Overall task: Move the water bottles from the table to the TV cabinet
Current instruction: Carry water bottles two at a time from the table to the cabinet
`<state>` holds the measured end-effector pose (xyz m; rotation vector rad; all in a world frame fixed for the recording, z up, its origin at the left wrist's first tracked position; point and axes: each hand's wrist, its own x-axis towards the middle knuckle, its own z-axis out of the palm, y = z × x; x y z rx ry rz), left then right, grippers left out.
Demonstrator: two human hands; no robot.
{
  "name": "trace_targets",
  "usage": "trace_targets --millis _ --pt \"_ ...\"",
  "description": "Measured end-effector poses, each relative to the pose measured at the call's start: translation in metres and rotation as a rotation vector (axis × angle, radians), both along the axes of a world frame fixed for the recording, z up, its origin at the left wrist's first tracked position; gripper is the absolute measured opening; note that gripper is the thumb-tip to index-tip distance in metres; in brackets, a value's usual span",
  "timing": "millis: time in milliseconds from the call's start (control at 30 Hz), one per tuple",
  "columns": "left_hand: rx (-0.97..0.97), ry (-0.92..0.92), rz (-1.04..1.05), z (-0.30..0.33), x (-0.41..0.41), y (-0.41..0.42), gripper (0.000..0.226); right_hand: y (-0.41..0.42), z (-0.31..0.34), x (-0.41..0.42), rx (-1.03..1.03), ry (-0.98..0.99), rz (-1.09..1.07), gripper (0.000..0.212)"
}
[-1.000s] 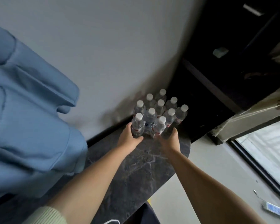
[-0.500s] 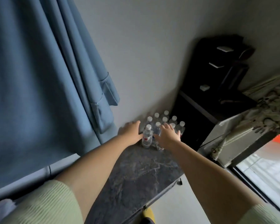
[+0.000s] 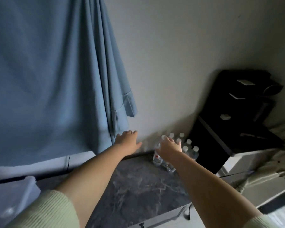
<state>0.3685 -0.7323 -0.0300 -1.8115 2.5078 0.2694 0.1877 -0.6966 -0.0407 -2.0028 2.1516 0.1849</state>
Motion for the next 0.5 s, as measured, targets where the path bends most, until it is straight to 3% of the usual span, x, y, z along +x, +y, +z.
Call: trace_targets --millis 133,267,500 --pt "0.063 0.013 0.202 -0.016 -0.005 0.018 0.049 -0.005 -0.002 -0.010 0.004 0.014 0.162 0.050" --pt "0.032 0.016 0.272 -0.025 -0.022 0.043 0.046 -0.009 -0.009 -0.016 0.032 0.026 0.278 0.047" --pt "0.079 0.077 0.552 -0.039 0.035 0.129 0.050 0.017 -0.033 0.057 0.108 0.009 0.593 0.047"
